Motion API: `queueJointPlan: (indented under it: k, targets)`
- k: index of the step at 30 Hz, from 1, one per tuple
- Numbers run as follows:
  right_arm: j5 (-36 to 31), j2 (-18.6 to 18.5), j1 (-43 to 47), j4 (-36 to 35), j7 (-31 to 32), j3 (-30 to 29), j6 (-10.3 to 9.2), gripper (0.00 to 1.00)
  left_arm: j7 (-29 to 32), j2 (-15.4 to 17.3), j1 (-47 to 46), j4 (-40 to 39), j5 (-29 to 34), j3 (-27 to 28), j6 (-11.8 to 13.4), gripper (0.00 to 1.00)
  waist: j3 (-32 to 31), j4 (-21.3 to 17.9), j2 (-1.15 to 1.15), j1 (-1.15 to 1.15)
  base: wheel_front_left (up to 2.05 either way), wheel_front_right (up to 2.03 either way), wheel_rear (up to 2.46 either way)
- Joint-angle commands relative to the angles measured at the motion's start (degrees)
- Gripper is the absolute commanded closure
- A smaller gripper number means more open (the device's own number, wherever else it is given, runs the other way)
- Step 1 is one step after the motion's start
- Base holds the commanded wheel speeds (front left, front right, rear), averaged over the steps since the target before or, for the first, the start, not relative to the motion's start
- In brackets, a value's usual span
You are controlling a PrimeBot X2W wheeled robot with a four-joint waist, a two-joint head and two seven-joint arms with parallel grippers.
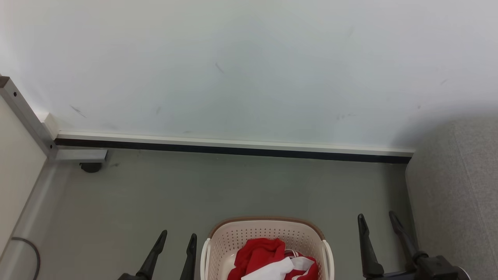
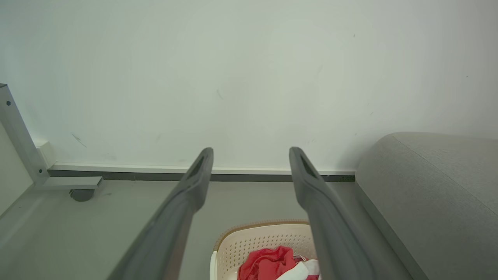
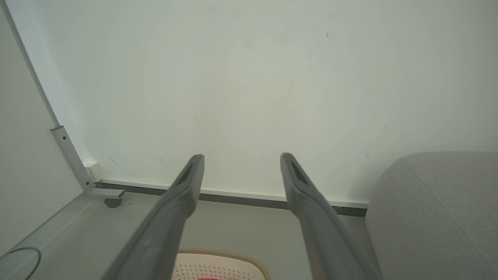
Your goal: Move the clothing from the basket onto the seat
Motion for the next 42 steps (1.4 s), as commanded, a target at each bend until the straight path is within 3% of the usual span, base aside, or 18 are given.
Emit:
queueJointPlan:
  k: [1,26,42]
  targets:
    - [0.2,0.0,0.0,-0.4,-0.2,-0.2,0.21,0.0,-0.2,0.2,-0.1,0.3,-0.6,-0.1,-0.1,0.0,0.7,-0.3,0.0,0.0,0.0,0.0,0.0]
    - [1.2,0.1,-14.1,-5.2,-0.2,-3.0,0.21,0.0,-0.2,0.3,-15.0,13.5,1.9,-3.0,-6.2,0.0,20.0,-5.9,0.0,0.0,0.0,0.0,0.0]
    - [2.4,0.1,-30.7,-10.8,-0.2,1.4,0.21,0.0,-0.2,6.1,-33.3,32.4,1.7,-11.0,-7.5,0.0,37.6,-12.3,0.0,0.0,0.0,0.0,0.0]
